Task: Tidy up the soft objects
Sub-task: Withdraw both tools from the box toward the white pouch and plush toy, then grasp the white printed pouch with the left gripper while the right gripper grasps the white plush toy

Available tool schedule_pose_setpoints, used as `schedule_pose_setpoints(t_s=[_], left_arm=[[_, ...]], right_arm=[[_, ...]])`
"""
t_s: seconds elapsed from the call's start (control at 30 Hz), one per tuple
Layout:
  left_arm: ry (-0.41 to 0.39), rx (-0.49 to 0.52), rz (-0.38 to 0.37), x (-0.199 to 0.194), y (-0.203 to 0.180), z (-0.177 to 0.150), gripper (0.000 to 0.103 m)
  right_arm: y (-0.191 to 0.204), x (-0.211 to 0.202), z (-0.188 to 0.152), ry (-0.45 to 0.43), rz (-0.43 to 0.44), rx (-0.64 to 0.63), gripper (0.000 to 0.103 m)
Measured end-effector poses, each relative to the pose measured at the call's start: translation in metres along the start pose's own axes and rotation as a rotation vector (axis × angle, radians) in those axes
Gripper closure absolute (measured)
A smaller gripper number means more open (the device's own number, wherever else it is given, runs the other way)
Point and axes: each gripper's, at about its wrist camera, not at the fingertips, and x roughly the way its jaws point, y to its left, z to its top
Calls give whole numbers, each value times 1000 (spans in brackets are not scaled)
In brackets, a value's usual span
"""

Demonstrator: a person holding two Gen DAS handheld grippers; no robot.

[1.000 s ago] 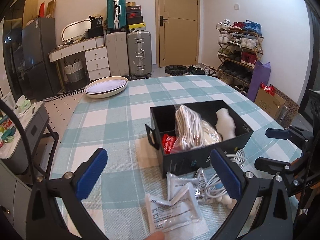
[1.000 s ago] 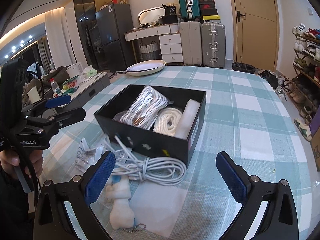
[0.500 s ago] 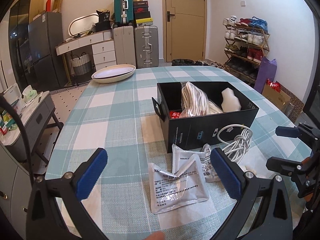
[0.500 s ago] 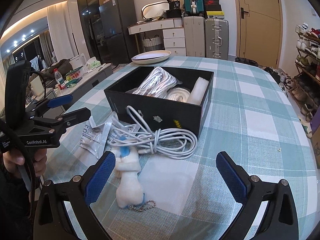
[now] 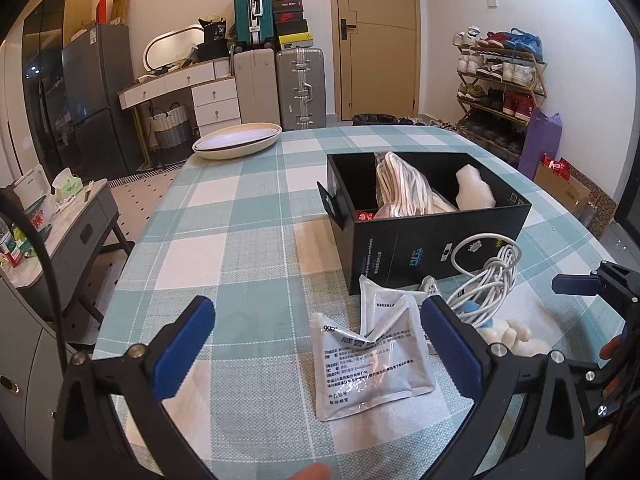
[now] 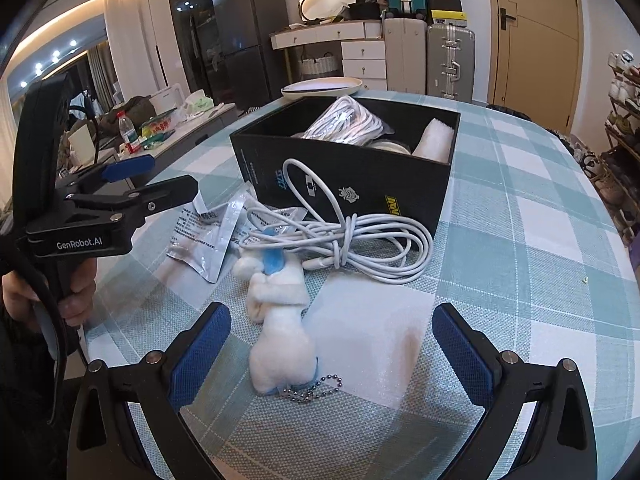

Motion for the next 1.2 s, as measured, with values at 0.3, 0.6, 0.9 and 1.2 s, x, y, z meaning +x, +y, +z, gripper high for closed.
schedule_pose_setpoints(t_s=[0.3, 0.6, 0.9, 1.2], left_arm=[[31, 39, -15, 4, -7, -5, 0], [50, 52, -20, 6, -7, -6, 0], [90, 77, -39, 9, -11, -9, 0], [135, 88, -78, 10, -12, -10, 0]], right_arm=[[-6, 10, -8, 90, -73, -43, 1], [-49, 8, -8, 100, -193, 72, 1], [-48, 2, -4, 79, -95, 84, 1], [-18, 11, -3, 73, 10, 60, 1]])
